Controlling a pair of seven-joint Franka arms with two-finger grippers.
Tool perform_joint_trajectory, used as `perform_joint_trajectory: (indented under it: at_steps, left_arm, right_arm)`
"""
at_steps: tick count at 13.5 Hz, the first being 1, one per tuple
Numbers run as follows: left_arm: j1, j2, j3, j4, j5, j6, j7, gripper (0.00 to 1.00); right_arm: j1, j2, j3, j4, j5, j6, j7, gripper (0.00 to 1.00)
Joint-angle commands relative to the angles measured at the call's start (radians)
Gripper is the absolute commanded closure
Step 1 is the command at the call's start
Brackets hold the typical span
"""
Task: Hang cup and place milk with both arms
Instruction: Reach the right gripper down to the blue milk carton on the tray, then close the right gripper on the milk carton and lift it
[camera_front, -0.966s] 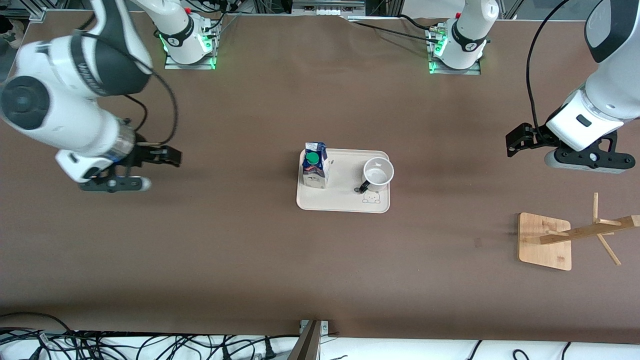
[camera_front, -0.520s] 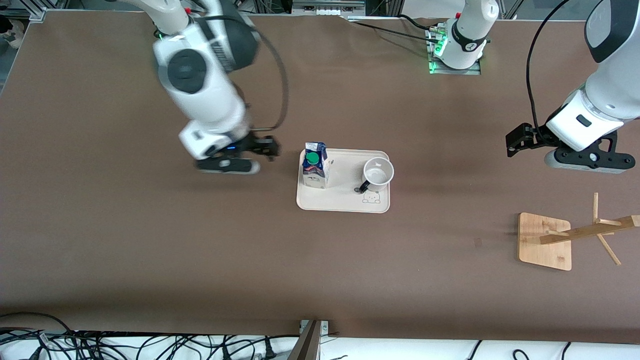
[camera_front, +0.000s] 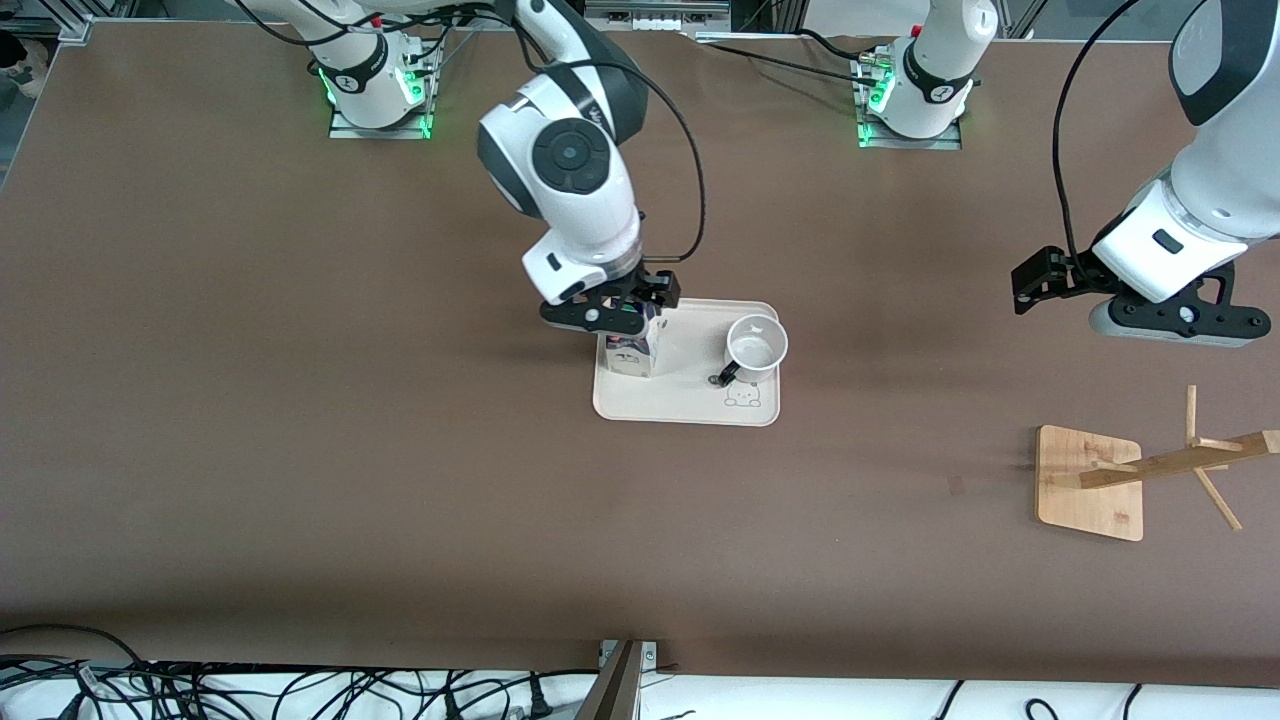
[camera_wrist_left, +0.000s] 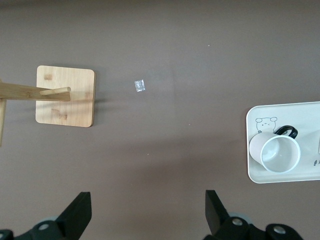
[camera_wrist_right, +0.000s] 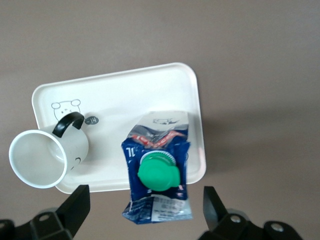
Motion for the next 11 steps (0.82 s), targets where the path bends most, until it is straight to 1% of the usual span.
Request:
perform_joint_trajectory:
  at_steps: [1, 5, 6, 7, 8, 9, 10, 11]
  left_arm:
    - [-0.006, 0.016, 0.002, 0.031, 0.014, -0.008, 0.005, 0.0]
    - [-0.006, 0.016, 0.002, 0.031, 0.014, -0.008, 0.004, 0.0]
    - [-0.007, 0.016, 0.002, 0.031, 0.014, -0.008, 0.005, 0.0]
    - [-0.006, 0.016, 0.002, 0.031, 0.014, -0.008, 0.005, 0.0]
    - [-0.006, 0.016, 0.002, 0.031, 0.016, -0.008, 0.005, 0.0]
    - [-0.006, 0.016, 0.002, 0.031, 0.014, -0.008, 0.005, 0.0]
    - [-0.006, 0.016, 0.002, 0.031, 0.014, -0.008, 0.005, 0.0]
    - [-0.006, 0.016, 0.002, 0.031, 0.014, -0.008, 0.005, 0.0]
  right_arm:
    - [0.04, 0.035, -0.017, 0.025, -0.017, 0.013, 0.027, 0.0]
    - [0.038, 0.035, -0.018, -0.024, -0.028, 0.012, 0.021, 0.0]
    - [0.037, 0.034, -0.02, -0.03, -0.028, 0.012, 0.019, 0.05]
    - [0.037, 0.034, -0.02, -0.032, -0.028, 0.012, 0.016, 0.16]
    - [0.035, 0.034, -0.021, -0.03, -0.028, 0.012, 0.013, 0.32]
    - [0.034, 0.034, -0.021, -0.03, -0.028, 0.012, 0.011, 0.44]
    - [0.032, 0.032, -0.021, -0.029, -0.027, 0.012, 0.01, 0.53]
    - [0.029, 0.031, -0.021, -0.027, -0.025, 0.009, 0.008, 0.55]
